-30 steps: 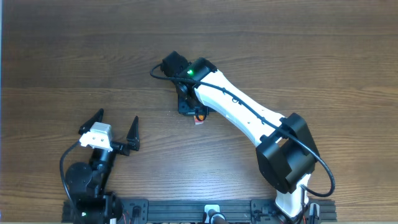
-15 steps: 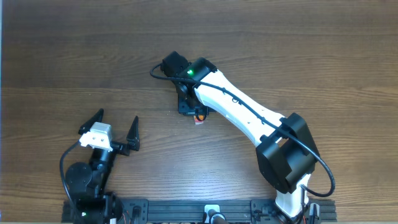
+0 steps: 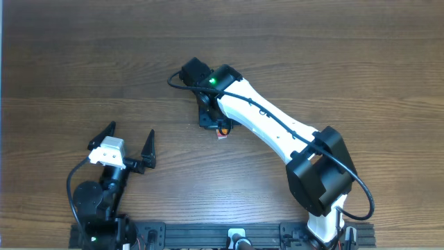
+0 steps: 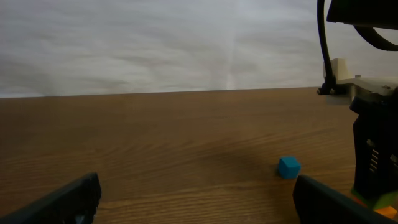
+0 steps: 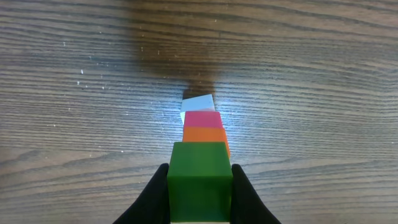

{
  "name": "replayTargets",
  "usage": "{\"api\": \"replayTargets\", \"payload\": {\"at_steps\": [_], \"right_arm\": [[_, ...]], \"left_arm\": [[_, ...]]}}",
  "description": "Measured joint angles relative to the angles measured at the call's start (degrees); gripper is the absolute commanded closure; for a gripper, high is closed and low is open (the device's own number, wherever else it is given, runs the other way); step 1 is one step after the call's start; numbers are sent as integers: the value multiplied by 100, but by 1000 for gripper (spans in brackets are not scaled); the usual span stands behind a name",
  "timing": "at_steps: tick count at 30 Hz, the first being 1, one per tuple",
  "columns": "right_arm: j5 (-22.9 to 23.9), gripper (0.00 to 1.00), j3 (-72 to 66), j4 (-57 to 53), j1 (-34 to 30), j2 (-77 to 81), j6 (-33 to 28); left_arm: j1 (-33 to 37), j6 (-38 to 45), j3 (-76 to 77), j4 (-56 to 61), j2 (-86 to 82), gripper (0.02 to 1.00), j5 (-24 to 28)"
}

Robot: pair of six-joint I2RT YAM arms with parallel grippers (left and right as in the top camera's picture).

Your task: Stack Cubes

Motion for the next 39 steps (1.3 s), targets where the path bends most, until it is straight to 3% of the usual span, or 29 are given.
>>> {"api": "replayTargets", "payload": {"at_steps": [39], "right_arm": [[79, 989, -15, -9, 48, -168, 2]], "left_arm": [[0, 0, 0, 0, 0, 18, 0]]}}
